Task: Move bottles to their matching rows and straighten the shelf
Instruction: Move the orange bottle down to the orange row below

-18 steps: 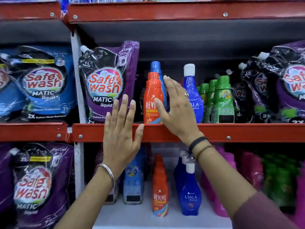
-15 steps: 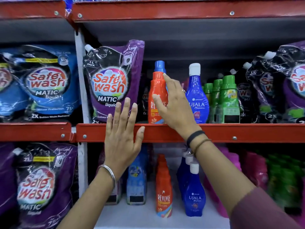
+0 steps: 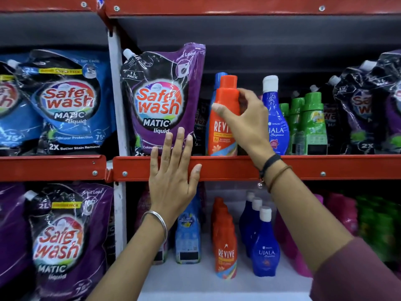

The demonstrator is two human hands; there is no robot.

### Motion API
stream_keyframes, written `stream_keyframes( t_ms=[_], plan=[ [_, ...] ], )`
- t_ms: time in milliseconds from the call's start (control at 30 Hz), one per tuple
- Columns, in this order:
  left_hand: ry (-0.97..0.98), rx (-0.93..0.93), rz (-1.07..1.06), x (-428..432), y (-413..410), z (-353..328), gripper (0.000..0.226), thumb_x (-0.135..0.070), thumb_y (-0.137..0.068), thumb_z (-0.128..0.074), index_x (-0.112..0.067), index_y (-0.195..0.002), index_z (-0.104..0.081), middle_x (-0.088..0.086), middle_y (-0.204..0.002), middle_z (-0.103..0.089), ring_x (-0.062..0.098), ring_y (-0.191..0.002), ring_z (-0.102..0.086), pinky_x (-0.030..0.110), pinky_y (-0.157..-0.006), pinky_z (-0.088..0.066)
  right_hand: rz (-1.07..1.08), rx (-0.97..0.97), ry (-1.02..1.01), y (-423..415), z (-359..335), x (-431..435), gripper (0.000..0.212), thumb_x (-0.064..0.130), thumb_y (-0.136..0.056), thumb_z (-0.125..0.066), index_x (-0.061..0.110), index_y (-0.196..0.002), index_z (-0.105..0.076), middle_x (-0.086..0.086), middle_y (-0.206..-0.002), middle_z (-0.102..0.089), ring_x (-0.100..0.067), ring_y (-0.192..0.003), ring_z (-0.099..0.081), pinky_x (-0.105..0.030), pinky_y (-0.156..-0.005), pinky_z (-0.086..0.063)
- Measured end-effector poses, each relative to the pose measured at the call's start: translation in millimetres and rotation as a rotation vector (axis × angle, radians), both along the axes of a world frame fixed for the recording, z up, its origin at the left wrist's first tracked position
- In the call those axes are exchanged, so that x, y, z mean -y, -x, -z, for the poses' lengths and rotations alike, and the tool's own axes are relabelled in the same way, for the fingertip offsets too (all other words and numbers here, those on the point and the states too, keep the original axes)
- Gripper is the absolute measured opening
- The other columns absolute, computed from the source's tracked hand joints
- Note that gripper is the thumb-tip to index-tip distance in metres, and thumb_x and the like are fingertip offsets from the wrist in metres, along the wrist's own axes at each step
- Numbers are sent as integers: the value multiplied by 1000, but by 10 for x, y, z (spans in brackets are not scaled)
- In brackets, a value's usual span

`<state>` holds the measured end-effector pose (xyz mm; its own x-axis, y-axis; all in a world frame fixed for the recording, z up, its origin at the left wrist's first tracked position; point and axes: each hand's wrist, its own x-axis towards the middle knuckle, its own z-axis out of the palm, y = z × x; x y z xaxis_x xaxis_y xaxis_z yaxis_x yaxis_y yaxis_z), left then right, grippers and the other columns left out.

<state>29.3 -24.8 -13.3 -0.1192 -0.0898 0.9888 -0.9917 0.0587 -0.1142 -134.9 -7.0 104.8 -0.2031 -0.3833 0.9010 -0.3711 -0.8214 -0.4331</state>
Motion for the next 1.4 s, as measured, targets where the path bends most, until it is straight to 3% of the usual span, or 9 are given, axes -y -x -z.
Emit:
stream_keyframes(
  t_ms=[233, 400, 567, 800, 933, 1033, 1233, 1400],
  plan=[
    [14, 3, 12, 10, -5, 9, 61, -43, -99, -27, -18, -154, -16, 1, -162, -11, 15, -150, 3, 42, -121, 4, -249, 251, 71, 195, -99, -318, 49, 35, -71, -78, 11, -111, -63, 10, -91, -68, 7, -72, -63, -15, -70, -50],
    [24, -16, 16, 18, 18, 50, 60, -41, -100, -28, -16, -154, -19, 1, -161, -15, 13, -149, 5, 44, -121, 2, -405, 200, -30, 368, 219, -531, 42, 24, -74, -76, 2, -108, -65, -4, -97, -71, -7, -81, -65, -22, -72, -53],
    [0, -43, 40, 10, 75, 115, 59, -40, -101, -27, -15, -154, -18, 2, -162, -17, 13, -149, 2, 49, -120, -2, -465, 117, -172, 448, 919, -566, 48, 25, -67, -77, 11, -111, -64, -4, -104, -71, -13, -91, -67, -28, -83, -54],
    [-6, -54, 73, 12, 112, 166, 60, -40, -101, -27, -14, -153, -15, 5, -161, -19, 20, -150, -7, 49, -120, -3, -386, 21, -373, 399, 1965, -258, 51, 14, -72, -78, 27, -116, -56, 3, -113, -68, -9, -100, -65, -18, -83, -51],
    [17, -45, 72, 24, 111, 170, 59, -39, -101, -28, -13, -153, -17, 6, -160, -23, 23, -148, -12, 49, -119, -4, -331, 20, -493, 418, 2396, 45, 53, 17, -74, -78, 24, -121, -55, 1, -116, -66, -14, -109, -63, -35, -94, -52],
    [36, -47, 66, 38, 112, 169, 59, -40, -101, -28, -12, -152, -18, 7, -160, -25, 24, -147, -13, 47, -119, -2, -299, 8, -558, 419, 2568, 196, 53, 18, -74, -78, 32, -118, -51, 8, -114, -63, -13, -109, -61, -35, -94, -50],
    [52, -48, 62, 49, 112, 163, 58, -39, -101, -29, -12, -152, -21, 7, -159, -28, 25, -147, -16, 49, -119, -4, -330, -25, -628, 358, 2745, 287, 52, 11, -73, -77, 25, -117, -51, 13, -105, -63, 2, -96, -61, -8, -78, -49],
    [56, -43, 55, 50, 115, 165, 58, -40, -102, -26, -11, -151, -22, 8, -158, -29, 27, -146, -18, 50, -118, -6, -326, -46, -654, 312, 2839, 332, 57, 16, -72, -79, 20, -122, -52, 0, -114, -65, -13, -103, -63, -34, -93, -52]
  ],
)
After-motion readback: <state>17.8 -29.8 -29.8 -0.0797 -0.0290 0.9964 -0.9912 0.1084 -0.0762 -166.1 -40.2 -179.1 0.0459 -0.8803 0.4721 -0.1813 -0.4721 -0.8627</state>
